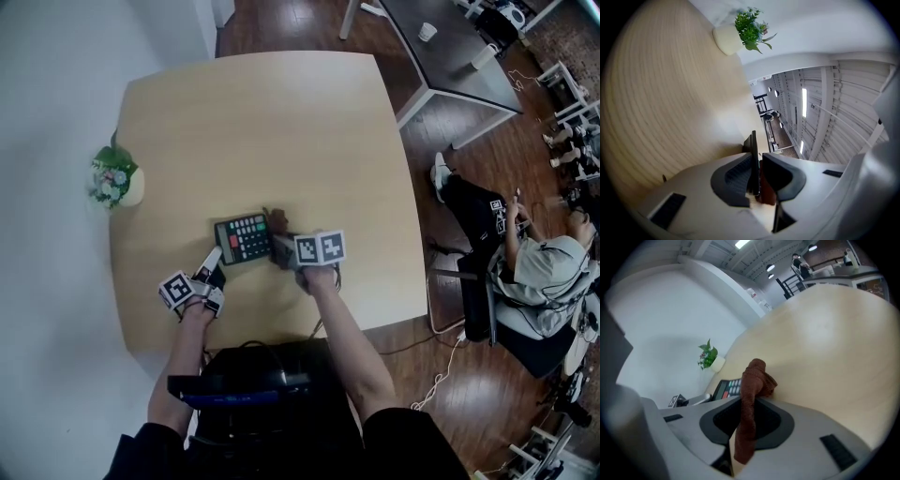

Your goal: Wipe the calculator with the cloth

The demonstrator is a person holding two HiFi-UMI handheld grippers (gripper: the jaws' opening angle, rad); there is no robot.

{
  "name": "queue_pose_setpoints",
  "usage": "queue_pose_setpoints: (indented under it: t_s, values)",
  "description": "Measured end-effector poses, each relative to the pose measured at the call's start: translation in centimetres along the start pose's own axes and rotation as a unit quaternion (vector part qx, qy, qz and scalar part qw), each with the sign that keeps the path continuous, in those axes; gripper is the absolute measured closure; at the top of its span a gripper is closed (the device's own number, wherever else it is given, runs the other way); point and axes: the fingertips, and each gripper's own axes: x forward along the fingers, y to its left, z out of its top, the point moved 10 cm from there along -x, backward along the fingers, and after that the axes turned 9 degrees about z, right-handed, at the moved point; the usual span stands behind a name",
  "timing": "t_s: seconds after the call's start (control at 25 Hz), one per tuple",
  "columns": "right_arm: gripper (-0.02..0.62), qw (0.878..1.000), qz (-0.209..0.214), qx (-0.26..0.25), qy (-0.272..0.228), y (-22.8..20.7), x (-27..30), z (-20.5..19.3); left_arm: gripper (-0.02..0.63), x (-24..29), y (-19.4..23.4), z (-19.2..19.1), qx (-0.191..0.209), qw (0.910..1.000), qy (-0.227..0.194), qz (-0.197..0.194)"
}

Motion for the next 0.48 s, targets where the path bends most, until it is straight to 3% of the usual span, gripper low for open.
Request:
queue_pose_setpoints:
  t_s: [0.12, 0.24, 0.32, 0.48]
  values:
    - [0.526, 0.999, -0.008, -0.045, -0.025, -0.7, 2.0, 5.3, 0.541, -0.1, 0.0, 0.0, 0.009, 0.9999, 0.004, 0.000]
    - [0.526, 0.998, -0.009, -0.053, 0.020, -1.9, 4.5, 7.2, 0.541, -0.4, 0.1, -0.3, 0.023, 0.9995, 0.016, 0.013]
    - [0.525, 0.999, -0.002, -0.034, 0.039, -2.4, 4.7, 6.2, 0.541, -0.3, 0.0, -0.4, 0.027, 0.9994, 0.020, 0.010]
    - [0.525, 1.000, 0.006, 0.003, 0.027, -1.2, 2.3, 1.2, 0.541, -0.3, 0.1, -0.2, 0.028, 0.9993, 0.024, -0.002]
